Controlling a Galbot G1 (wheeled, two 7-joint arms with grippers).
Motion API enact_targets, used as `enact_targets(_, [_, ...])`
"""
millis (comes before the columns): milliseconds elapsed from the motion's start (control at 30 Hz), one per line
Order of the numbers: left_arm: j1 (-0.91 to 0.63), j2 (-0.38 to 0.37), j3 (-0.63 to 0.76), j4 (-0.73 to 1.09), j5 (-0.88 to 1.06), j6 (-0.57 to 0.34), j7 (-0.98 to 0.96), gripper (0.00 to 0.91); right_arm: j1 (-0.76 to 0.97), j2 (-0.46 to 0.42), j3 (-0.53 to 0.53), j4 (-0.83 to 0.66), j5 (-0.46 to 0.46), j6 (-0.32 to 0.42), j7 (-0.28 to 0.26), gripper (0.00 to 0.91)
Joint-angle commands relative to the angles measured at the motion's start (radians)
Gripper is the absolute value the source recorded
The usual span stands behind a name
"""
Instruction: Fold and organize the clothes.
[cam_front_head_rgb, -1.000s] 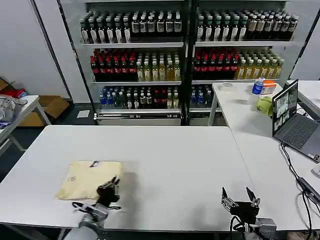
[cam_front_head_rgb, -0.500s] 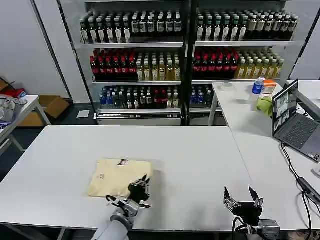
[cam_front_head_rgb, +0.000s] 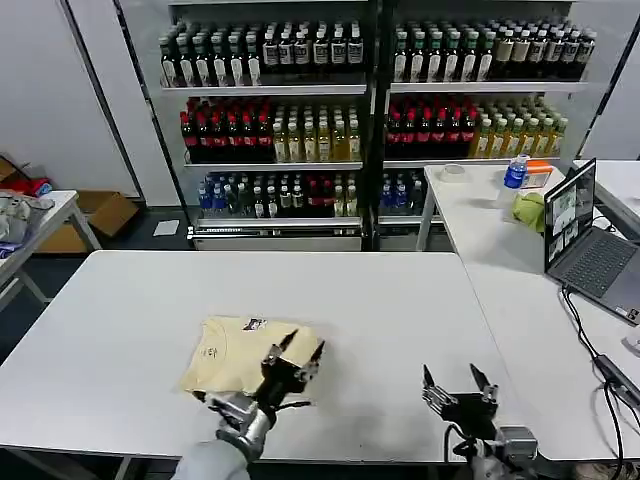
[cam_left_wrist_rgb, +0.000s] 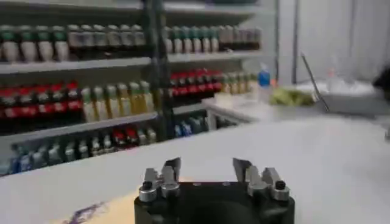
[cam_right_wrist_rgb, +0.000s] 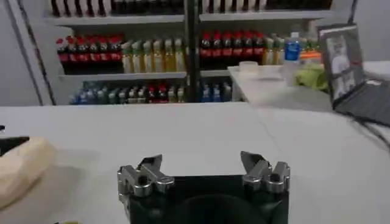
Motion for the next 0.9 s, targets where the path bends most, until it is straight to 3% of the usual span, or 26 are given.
enact_targets(33, [0.272, -0.018, -0.386, -0.164, -0.261, -0.080, -0.034, 0.907, 0.327, 0.085, -0.270, -0.170, 0.165, -0.031, 0.048, 0.907])
enact_targets(267, [0.377, -0.059, -0.505, -0.202, -0.242, -0.103, -0.061, 0.907, 0.526, 0.217, -0.397, -0.370, 0.278, -0.044, 0.116, 0.907])
enact_targets(533, [0.425, -0.107, -0.512, -0.242, -0.201, -0.106, -0.065, 0.907, 0.671, 0.337, -0.434, -0.549, 0.360, -0.045, 0.143, 0.907])
enact_targets(900, [0.436, -0.131, -0.509, -0.249, -0.186, -0.105, -0.068, 0.907, 0.720, 0.398, -0.444, -0.654, 0.424, -0.061, 0.150, 0.907])
